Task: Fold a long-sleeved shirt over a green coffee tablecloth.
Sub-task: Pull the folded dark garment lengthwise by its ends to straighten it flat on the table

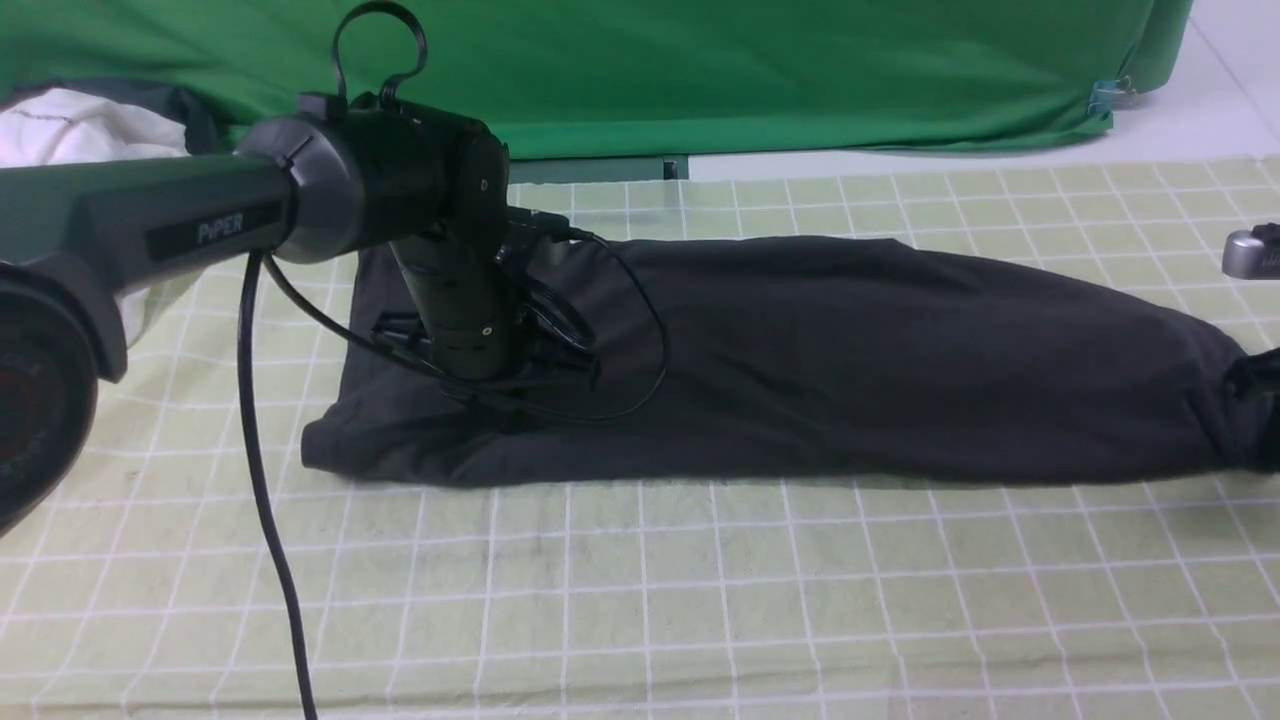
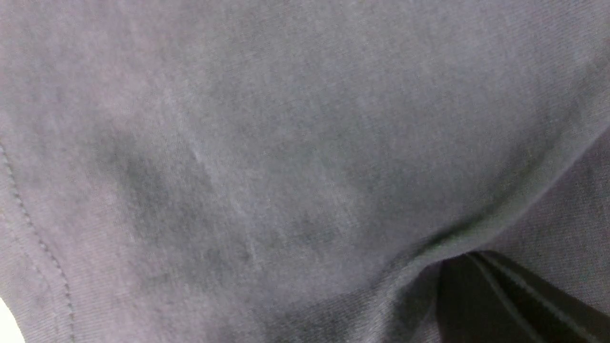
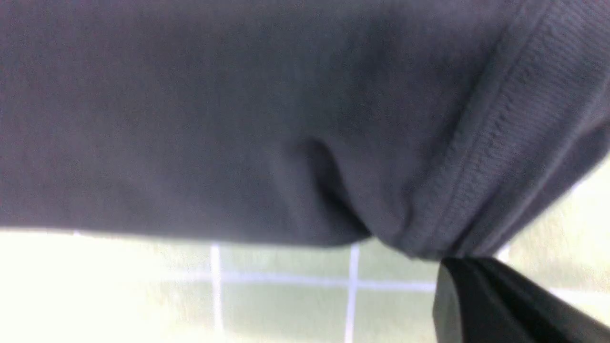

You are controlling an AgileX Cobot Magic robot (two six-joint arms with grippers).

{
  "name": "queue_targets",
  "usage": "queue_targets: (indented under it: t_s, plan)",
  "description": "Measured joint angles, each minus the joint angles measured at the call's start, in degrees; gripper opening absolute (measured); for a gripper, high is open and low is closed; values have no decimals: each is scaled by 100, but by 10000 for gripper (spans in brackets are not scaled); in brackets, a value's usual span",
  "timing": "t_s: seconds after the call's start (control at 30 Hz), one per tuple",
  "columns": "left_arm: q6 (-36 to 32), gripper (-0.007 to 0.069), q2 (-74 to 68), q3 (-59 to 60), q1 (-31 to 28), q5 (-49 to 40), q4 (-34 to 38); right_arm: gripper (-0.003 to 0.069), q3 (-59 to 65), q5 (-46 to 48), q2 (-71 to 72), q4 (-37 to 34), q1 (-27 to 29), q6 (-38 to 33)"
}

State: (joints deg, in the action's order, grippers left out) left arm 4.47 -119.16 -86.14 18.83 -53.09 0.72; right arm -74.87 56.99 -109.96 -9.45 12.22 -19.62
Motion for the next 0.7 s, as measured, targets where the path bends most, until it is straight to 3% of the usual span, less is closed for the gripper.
queue_targets:
  t_s: [0.47,0.53,0.6,0.63,0.7]
  plan:
    - [-37,11,0,0,0,0,5,10,-51,249,110,460,7,446]
    - [-44,11,0,0,0,0,12,46,-52,108,124,368,7,545]
    - [-56,11,0,0,0,0,18,156,-52,-66,125,132,7,502]
    - [-56,11,0,0,0,0,18,168,-52,-66,125,114,7,487]
    - [-60,11,0,0,0,5,23,305,-52,-207,125,-65,7,355]
